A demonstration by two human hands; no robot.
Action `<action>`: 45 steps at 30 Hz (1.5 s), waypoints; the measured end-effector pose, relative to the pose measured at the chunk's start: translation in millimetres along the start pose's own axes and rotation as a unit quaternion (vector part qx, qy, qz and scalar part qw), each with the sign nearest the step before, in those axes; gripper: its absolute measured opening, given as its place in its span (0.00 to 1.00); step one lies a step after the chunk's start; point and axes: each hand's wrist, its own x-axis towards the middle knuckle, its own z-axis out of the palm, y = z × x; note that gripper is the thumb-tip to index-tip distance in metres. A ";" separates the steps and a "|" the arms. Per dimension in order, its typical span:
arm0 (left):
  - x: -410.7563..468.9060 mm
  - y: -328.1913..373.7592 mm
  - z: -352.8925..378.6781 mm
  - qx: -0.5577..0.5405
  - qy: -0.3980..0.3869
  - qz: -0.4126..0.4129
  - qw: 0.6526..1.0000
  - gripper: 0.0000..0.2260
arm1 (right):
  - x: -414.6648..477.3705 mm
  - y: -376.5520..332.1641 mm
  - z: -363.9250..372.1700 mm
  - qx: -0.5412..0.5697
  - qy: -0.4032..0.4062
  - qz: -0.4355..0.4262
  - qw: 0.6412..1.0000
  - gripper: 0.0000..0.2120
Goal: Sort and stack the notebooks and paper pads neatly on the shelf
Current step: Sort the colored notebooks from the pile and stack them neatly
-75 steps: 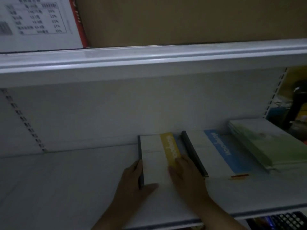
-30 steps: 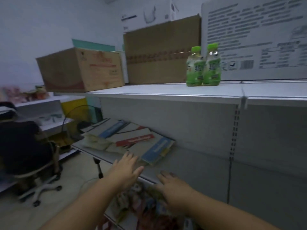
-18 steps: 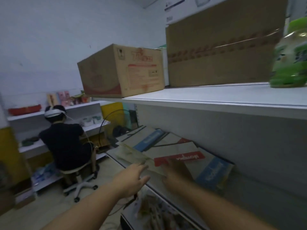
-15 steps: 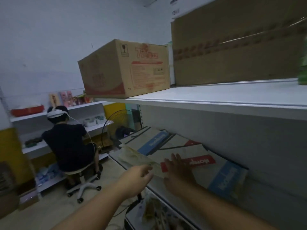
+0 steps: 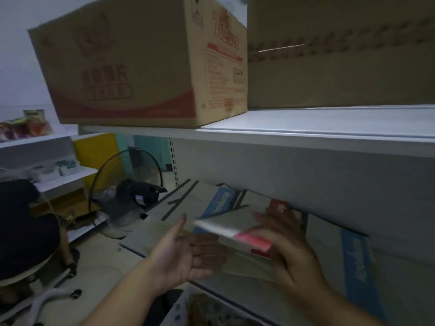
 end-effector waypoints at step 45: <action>-46.3 59.2 -142.0 0.095 0.106 0.196 0.970 0.15 | 24.0 -25.1 114.3 -0.202 -0.332 0.215 0.896 0.54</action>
